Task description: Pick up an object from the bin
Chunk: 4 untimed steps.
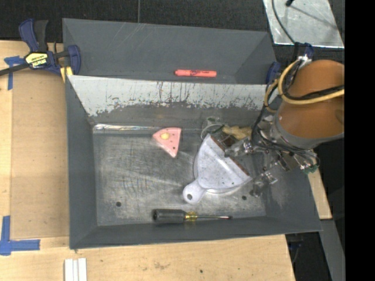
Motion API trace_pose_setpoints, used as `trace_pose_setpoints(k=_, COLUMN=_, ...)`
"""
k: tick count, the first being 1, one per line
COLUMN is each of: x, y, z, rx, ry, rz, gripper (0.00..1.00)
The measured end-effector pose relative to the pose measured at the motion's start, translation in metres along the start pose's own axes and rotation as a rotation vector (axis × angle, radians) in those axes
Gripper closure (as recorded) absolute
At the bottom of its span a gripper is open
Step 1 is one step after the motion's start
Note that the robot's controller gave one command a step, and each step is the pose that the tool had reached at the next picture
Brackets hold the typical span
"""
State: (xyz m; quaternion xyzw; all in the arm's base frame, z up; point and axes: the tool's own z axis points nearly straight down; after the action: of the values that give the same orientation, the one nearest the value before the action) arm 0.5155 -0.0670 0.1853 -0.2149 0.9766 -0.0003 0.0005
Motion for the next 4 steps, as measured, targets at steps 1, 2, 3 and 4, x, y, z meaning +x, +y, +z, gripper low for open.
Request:
trace_pose_setpoints(k=1, x=-0.009, y=0.015, z=-0.004, rx=0.001, ry=-0.003, rz=-0.166, gripper=0.00)
trace_pose_setpoints(k=2, x=-0.012, y=0.026, z=0.014, rx=0.001, ry=-0.004, rz=-0.035, gripper=0.00)
trace_pose_setpoints(k=3, x=-0.031, y=0.050, z=0.058, rx=0.002, ry=-0.004, rz=-0.187, gripper=0.00)
trace_pose_setpoints(k=4, x=-0.014, y=0.071, z=0.079, rx=-0.001, ry=0.000, rz=0.004, gripper=1.00)
